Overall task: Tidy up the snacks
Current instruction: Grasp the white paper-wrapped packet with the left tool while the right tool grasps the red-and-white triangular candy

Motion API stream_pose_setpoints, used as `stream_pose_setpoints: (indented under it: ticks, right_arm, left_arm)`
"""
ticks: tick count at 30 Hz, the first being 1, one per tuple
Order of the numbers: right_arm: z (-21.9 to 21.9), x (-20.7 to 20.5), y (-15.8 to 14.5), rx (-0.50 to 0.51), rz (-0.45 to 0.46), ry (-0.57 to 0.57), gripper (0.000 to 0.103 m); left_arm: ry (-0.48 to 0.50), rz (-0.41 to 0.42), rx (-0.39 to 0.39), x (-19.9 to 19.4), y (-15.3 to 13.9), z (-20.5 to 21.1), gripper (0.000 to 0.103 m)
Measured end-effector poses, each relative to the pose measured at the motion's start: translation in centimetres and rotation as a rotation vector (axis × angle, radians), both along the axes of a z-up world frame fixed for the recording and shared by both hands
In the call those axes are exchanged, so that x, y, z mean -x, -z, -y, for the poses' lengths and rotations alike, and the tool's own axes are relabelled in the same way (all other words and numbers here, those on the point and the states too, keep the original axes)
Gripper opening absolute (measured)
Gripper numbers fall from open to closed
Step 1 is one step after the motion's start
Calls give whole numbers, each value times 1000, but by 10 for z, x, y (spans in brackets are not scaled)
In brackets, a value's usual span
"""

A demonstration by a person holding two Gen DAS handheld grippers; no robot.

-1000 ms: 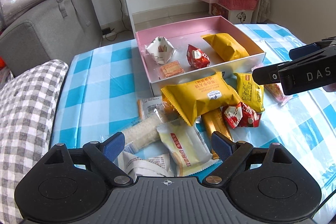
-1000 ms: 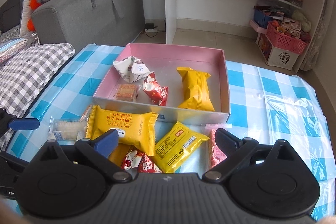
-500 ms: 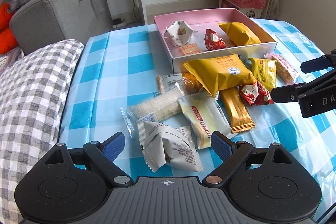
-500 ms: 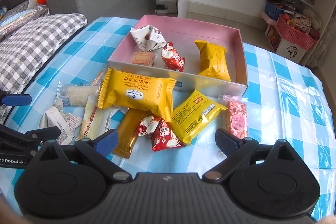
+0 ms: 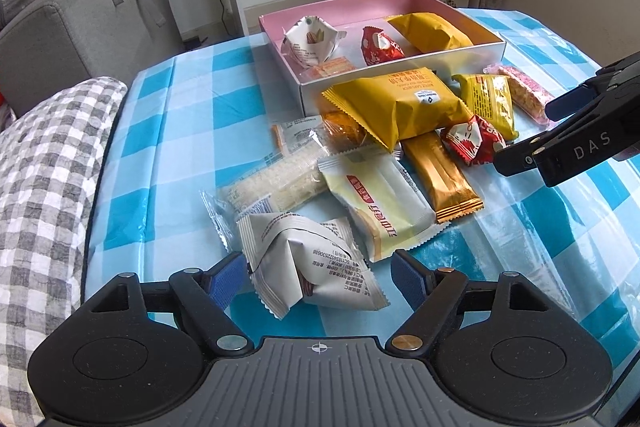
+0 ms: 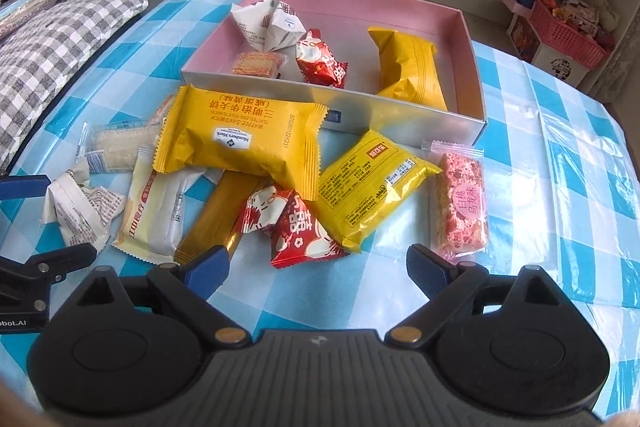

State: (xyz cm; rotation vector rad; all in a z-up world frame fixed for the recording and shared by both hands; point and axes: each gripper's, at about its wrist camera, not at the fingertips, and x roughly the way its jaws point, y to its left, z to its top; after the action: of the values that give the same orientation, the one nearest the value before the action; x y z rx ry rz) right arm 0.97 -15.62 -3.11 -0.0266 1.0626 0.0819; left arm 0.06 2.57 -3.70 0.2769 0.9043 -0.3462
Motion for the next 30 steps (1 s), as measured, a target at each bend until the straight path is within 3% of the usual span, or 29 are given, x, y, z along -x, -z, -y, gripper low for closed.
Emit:
stream_pose_setpoints:
  ticks: [12, 20, 30]
  right_arm:
    - [-12, -6, 2, 32, 7, -25, 81]
    - [-17, -12, 5, 38, 2, -33, 73]
    - [-25, -17, 10, 48, -1, -49, 72]
  left_arm:
    - [-13, 16, -25, -9, 3, -1, 61]
    - [-8, 14, -34, -10, 3, 0, 59]
    - [-3, 9, -53, -10, 3, 2, 56]
